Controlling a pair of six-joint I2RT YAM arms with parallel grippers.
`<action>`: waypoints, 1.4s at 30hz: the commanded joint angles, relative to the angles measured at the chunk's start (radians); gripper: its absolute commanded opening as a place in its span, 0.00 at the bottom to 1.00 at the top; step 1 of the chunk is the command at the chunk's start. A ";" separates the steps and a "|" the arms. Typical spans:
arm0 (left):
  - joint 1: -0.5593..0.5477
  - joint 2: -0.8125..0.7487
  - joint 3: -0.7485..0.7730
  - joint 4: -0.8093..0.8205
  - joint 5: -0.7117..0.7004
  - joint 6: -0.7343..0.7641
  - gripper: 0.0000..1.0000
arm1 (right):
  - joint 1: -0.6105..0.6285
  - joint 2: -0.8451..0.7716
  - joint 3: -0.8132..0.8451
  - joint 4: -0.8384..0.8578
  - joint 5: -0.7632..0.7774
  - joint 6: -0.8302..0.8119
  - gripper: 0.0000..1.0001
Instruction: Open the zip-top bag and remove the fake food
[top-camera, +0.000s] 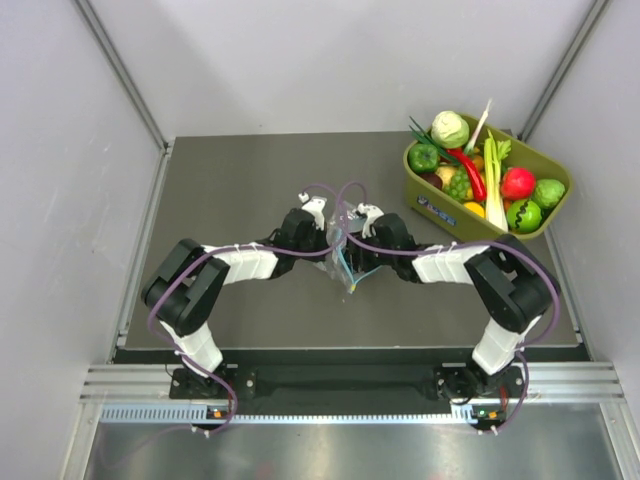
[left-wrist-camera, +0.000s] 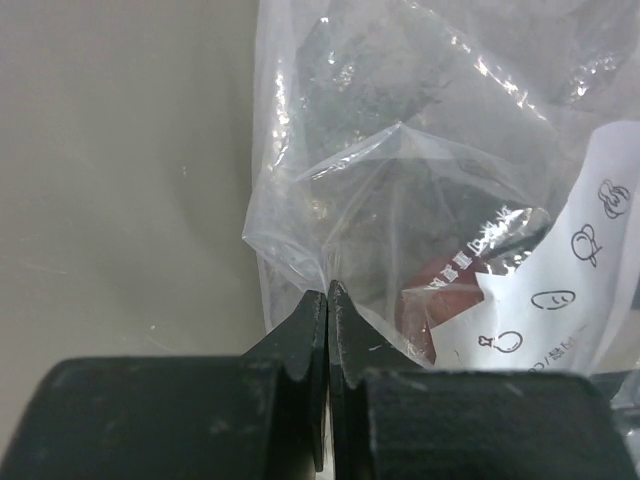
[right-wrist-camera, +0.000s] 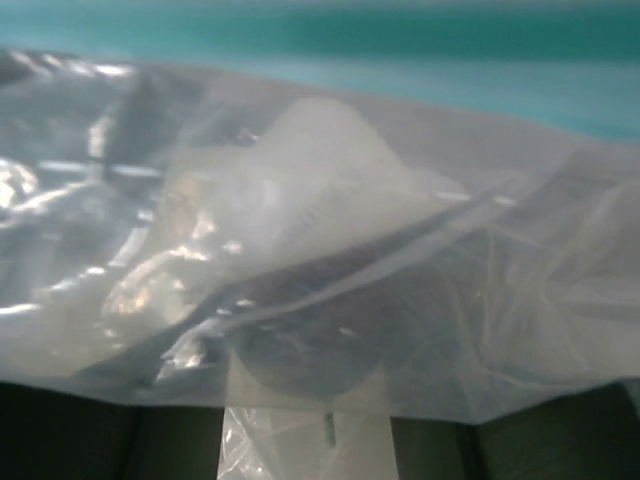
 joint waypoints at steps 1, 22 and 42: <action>-0.004 -0.030 -0.010 0.030 -0.018 -0.010 0.00 | 0.023 -0.018 -0.028 -0.009 0.030 0.002 0.47; -0.003 -0.108 -0.041 -0.036 -0.114 0.041 0.00 | -0.026 -0.727 -0.171 -0.079 0.177 0.084 0.26; -0.003 -0.254 0.013 -0.192 -0.113 0.030 0.45 | -0.679 -0.841 0.072 -0.389 0.102 -0.133 0.27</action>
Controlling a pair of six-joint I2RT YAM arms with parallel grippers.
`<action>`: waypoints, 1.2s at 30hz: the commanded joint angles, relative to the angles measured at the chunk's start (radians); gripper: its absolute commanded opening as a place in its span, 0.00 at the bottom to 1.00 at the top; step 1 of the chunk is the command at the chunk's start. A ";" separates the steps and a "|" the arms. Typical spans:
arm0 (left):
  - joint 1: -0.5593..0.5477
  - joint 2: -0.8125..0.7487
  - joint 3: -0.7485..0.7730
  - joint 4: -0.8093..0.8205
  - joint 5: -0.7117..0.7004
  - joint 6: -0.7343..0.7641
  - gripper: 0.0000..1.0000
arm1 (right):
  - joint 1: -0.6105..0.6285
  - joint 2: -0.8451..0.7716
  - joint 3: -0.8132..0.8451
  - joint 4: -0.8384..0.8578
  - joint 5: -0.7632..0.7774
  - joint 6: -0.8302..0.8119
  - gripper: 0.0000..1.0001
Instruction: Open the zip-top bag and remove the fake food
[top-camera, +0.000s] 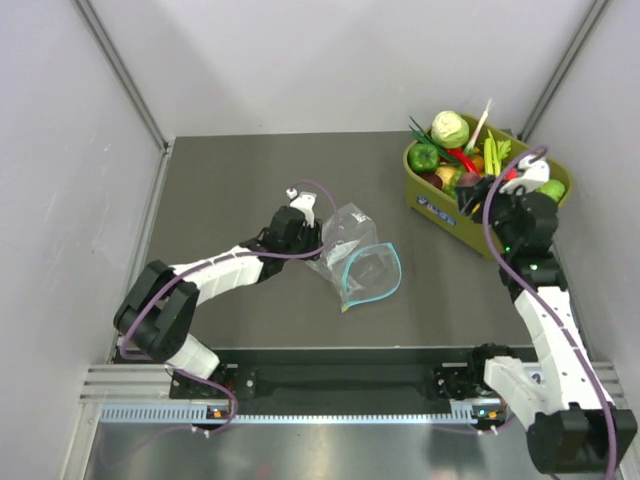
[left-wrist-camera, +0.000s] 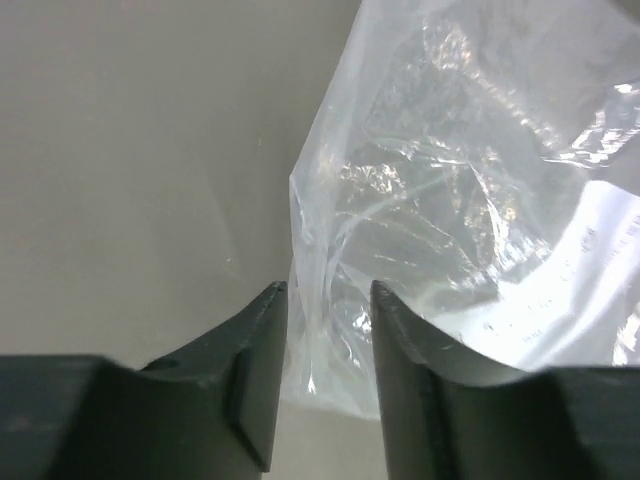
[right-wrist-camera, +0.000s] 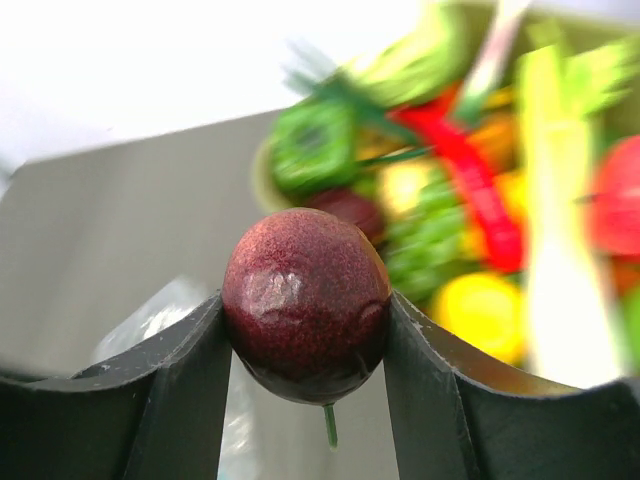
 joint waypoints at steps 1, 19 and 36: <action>0.002 -0.080 0.044 -0.042 -0.014 -0.003 0.52 | -0.166 0.035 0.075 -0.041 -0.044 -0.044 0.27; 0.002 -0.236 0.144 -0.248 -0.068 0.022 0.82 | -0.337 0.213 0.109 -0.081 0.080 -0.050 0.49; 0.002 -0.310 0.209 -0.294 -0.140 0.020 0.85 | -0.330 0.014 0.124 -0.107 -0.144 -0.053 0.98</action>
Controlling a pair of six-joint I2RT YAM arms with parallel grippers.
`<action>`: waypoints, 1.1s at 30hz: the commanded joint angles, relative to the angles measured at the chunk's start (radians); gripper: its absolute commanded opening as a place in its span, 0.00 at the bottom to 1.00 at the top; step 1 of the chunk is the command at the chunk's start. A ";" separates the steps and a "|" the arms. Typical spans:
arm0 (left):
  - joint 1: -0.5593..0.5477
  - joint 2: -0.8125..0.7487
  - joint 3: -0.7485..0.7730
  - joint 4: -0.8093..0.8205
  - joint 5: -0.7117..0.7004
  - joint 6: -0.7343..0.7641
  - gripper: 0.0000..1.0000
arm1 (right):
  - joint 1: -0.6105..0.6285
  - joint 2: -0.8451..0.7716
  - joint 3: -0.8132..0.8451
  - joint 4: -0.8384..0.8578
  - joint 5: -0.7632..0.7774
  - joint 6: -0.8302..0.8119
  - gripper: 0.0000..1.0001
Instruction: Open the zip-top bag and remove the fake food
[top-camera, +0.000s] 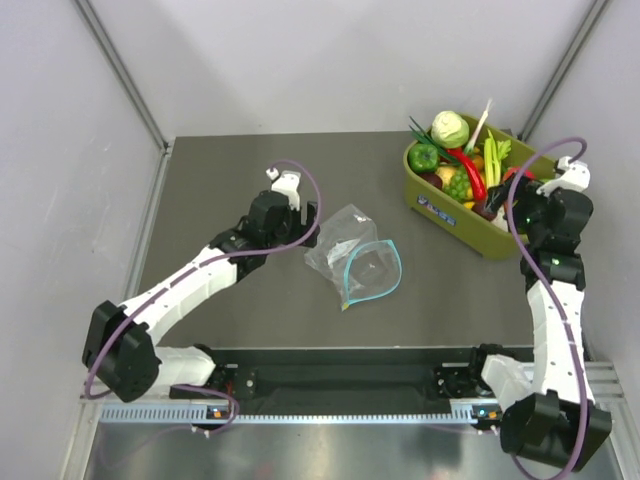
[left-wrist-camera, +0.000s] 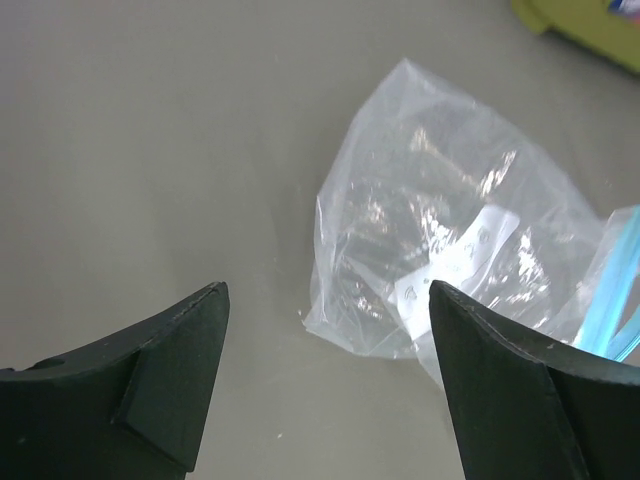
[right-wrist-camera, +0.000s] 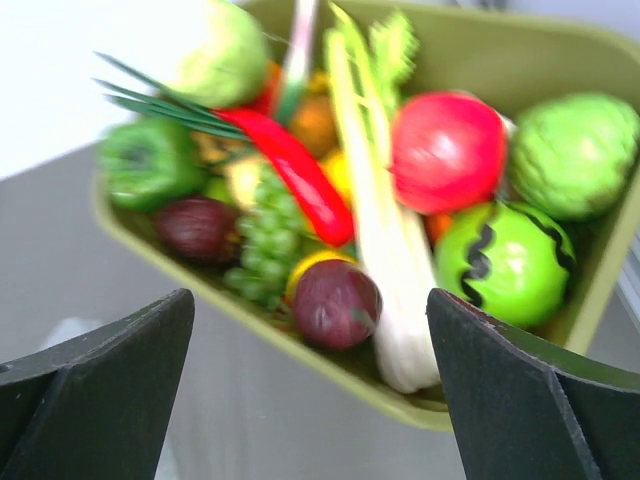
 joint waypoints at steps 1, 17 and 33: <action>0.002 -0.056 0.086 -0.011 -0.072 0.003 0.86 | 0.006 -0.052 0.068 0.005 -0.125 -0.011 0.98; 0.000 -0.234 0.183 -0.086 -0.269 0.039 0.88 | 0.247 -0.141 0.067 -0.125 -0.026 -0.084 1.00; 0.000 -0.307 0.180 -0.114 -0.364 0.071 0.90 | 0.247 -0.135 0.061 -0.135 -0.035 -0.102 0.99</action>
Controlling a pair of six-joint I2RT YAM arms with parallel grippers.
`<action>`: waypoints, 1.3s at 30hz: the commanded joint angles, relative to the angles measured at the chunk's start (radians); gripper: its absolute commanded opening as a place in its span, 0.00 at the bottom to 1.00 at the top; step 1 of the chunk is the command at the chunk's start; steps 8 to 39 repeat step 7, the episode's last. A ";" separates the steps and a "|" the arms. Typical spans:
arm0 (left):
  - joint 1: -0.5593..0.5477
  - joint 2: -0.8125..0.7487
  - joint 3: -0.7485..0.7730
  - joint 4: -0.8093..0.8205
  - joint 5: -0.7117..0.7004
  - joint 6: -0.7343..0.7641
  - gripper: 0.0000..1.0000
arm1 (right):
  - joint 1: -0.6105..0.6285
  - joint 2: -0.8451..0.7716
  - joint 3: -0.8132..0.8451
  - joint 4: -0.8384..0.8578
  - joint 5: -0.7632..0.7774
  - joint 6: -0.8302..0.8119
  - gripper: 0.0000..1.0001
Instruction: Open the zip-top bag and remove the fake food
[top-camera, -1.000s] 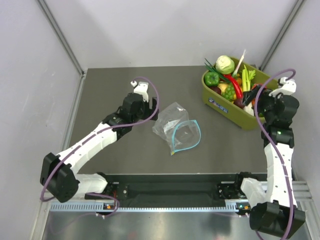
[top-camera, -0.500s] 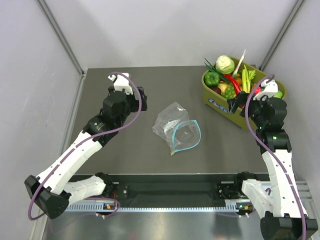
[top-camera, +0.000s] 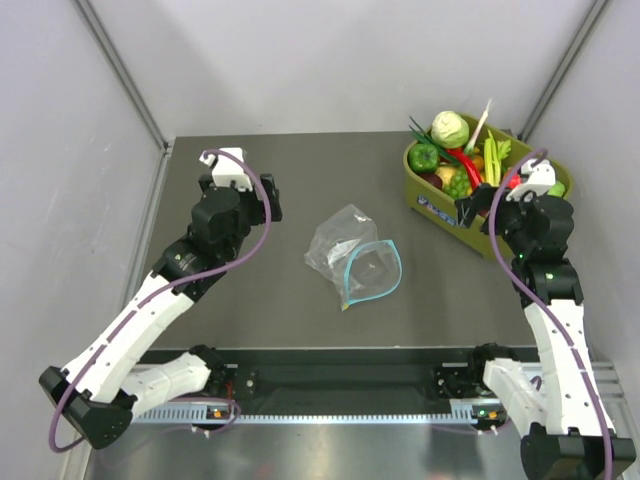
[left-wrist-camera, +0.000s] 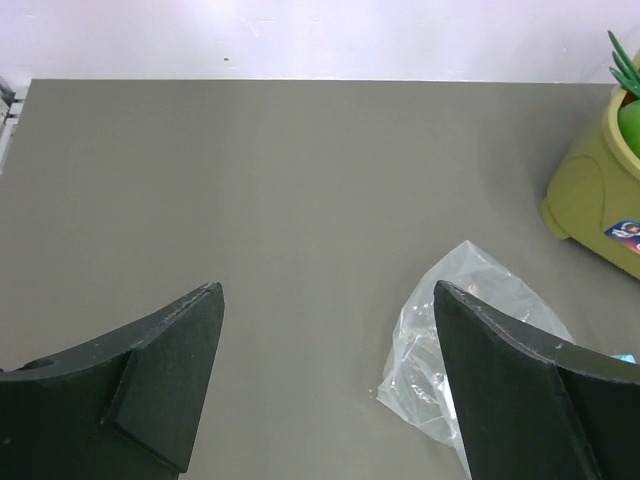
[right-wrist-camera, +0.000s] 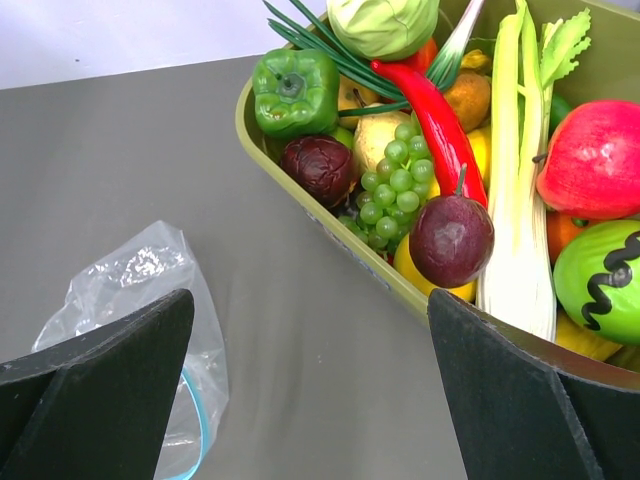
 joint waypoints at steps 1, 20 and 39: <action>0.000 -0.008 0.033 0.002 -0.027 0.013 0.90 | 0.006 -0.008 0.022 0.006 0.000 -0.015 1.00; 0.000 -0.008 0.045 -0.003 -0.030 0.023 0.91 | 0.006 -0.011 0.022 0.003 0.002 -0.017 1.00; 0.000 -0.008 0.045 -0.003 -0.030 0.023 0.91 | 0.006 -0.011 0.022 0.003 0.002 -0.017 1.00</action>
